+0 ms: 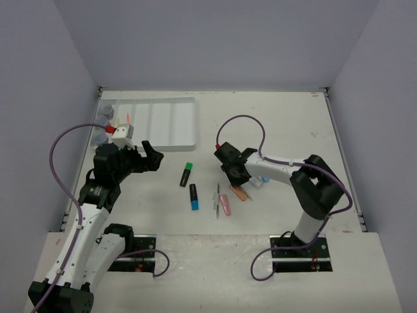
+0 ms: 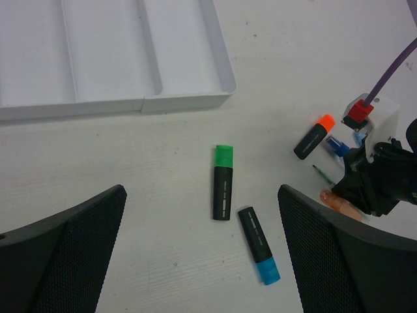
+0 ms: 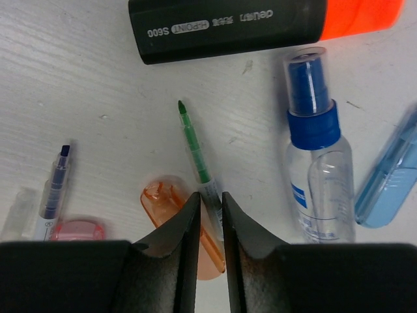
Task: Sort the stationery into containers
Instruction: Pick up the pen from the center of the board, then pick up the pen cap from the center of the board.
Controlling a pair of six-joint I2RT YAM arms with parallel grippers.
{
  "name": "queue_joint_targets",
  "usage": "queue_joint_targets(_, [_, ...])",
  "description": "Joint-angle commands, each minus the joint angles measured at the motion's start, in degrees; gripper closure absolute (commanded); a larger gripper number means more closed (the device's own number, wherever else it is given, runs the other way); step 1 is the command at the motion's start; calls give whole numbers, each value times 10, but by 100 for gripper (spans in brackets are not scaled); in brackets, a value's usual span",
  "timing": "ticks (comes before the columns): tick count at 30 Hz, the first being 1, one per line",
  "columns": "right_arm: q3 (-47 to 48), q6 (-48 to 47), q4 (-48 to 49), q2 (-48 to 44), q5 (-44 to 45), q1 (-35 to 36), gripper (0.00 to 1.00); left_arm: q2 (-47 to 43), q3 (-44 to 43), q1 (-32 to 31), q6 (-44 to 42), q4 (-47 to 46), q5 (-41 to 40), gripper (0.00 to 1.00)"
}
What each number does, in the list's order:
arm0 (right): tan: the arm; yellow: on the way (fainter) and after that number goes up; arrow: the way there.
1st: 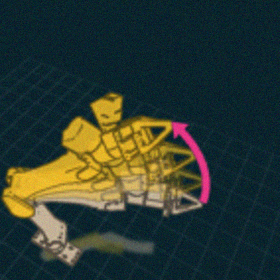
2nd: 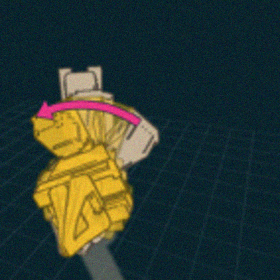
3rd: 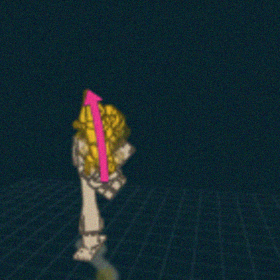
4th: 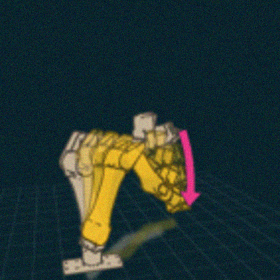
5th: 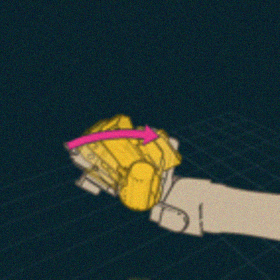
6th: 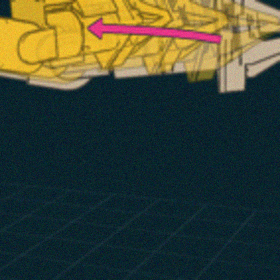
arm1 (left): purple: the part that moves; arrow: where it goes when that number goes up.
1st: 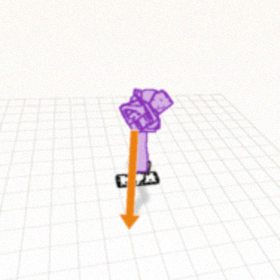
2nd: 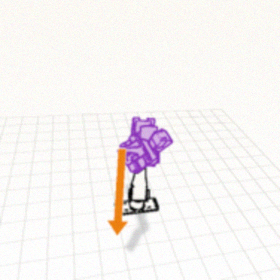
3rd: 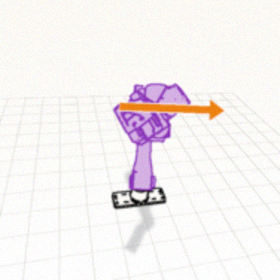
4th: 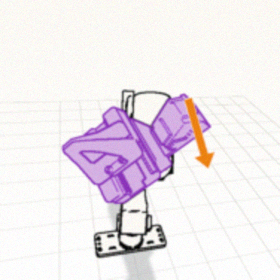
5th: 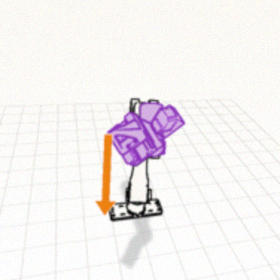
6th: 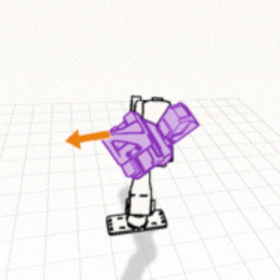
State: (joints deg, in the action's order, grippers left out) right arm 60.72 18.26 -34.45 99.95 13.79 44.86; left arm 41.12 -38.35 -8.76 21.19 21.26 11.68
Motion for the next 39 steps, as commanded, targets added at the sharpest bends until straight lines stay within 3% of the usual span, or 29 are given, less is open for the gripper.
queue_joint_targets(1, [18,-7,-19,21,-35,-6,77,-3,-12,-4,-19,-16,14,0])
queue_joint_targets(6, [9,-5,-22,23,-52,-10,72,-2,-12,-4,-19,-17,15,0])
queue_joint_targets(12, [19,0,-26,8,-23,-13,100,10,-16,-4,-16,-20,21,0])
queue_joint_targets(18, [49,16,-40,-81,40,-27,100,43,-45,-36,21,-19,-13,0])
queue_joint_targets(25, [-12,31,40,-263,39,-92,100,153,-63,-376,125,-47,-278,0])
queue_joint_targets(28, [-69,36,89,-334,38,-127,100,229,-69,-473,176,-69,-363,3])
queue_joint_targets(30, [-83,35,106,-352,33,-137,100,285,-79,-512,203,-74,-407,8])
queue_joint_targets(35, [-97,34,115,-361,11,-139,100,387,-113,-539,232,-80,-427,60])
queue_joint_targets(39, [-102,35,118,-361,-4,-139,100,421,-123,-541,239,-81,-424,62])
